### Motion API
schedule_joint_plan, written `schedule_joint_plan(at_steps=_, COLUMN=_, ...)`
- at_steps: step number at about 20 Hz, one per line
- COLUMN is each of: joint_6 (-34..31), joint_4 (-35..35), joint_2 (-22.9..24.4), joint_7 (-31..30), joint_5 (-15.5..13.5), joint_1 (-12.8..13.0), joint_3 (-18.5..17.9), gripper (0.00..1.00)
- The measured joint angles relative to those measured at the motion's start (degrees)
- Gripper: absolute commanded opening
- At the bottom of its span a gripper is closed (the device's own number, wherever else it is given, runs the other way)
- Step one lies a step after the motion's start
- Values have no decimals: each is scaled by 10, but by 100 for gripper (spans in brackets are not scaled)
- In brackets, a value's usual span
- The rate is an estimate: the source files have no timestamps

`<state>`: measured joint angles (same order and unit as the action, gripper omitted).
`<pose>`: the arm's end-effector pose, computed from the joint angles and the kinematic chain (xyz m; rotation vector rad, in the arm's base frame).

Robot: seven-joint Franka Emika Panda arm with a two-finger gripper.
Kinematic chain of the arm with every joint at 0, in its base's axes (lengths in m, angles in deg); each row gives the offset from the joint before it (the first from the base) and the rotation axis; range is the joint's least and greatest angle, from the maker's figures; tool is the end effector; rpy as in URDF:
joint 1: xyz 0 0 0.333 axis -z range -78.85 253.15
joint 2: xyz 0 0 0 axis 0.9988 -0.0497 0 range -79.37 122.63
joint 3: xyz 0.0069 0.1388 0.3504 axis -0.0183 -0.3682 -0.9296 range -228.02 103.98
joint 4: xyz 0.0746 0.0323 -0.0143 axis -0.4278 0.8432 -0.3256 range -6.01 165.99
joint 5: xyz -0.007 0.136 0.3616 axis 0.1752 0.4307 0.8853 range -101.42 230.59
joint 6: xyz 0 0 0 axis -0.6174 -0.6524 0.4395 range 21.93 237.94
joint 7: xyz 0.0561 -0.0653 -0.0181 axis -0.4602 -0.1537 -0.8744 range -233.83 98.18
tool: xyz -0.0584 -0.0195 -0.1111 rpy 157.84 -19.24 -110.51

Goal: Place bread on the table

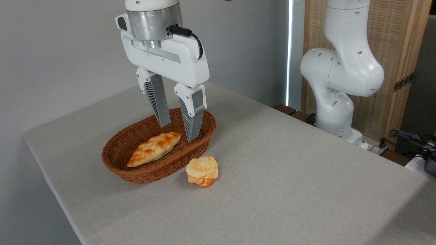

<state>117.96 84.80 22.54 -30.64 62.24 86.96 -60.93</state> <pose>0.5491 -0.0136 0.6425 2.9401 -1.0095 0.0485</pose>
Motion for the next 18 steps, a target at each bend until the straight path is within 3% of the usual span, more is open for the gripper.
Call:
schedule_joint_plan(at_steps=15, joint_6=-5, joint_4=0, joint_2=0, joint_7=0, joint_5=0, joint_1=0, joint_3=7, gripper=100)
schedule_joint_plan(at_steps=18, joint_6=-5, joint_4=4, joint_2=-2, joint_7=0, joint_5=-3, joint_1=10, joint_3=17, gripper=100)
